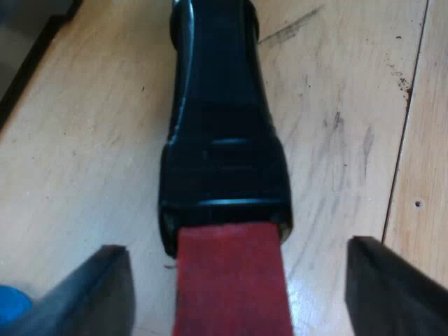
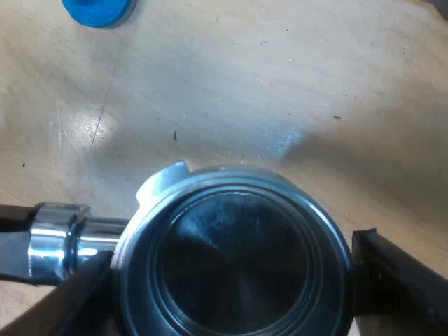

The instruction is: Put the handle in the coffee machine

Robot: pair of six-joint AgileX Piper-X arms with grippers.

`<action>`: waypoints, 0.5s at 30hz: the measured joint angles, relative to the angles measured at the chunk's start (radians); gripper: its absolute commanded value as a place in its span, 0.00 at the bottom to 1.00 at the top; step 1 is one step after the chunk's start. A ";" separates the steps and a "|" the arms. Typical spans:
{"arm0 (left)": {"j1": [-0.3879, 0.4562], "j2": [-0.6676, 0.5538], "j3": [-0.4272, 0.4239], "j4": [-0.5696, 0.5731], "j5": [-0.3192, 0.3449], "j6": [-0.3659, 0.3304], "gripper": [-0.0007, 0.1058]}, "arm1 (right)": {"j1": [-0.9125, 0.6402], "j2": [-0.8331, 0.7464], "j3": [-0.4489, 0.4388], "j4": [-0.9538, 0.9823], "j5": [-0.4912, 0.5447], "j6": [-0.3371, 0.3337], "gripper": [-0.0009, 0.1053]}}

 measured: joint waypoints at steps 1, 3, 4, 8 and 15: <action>0.000 0.000 0.000 0.000 0.000 0.000 0.50 | 0.000 0.000 0.000 0.000 0.000 0.000 0.01; 0.000 0.000 0.000 0.000 0.000 0.008 0.46 | 0.000 0.000 0.000 0.000 0.000 0.000 0.01; 0.000 0.000 0.000 0.000 0.000 0.010 0.46 | 0.000 0.000 0.000 0.000 0.000 0.000 0.01; 0.000 0.000 0.000 0.000 -0.002 0.012 0.46 | 0.000 0.000 0.000 0.000 0.000 0.000 0.01; 0.000 0.000 0.000 0.000 -0.002 0.013 0.46 | 0.000 0.000 0.000 0.000 0.000 0.000 0.01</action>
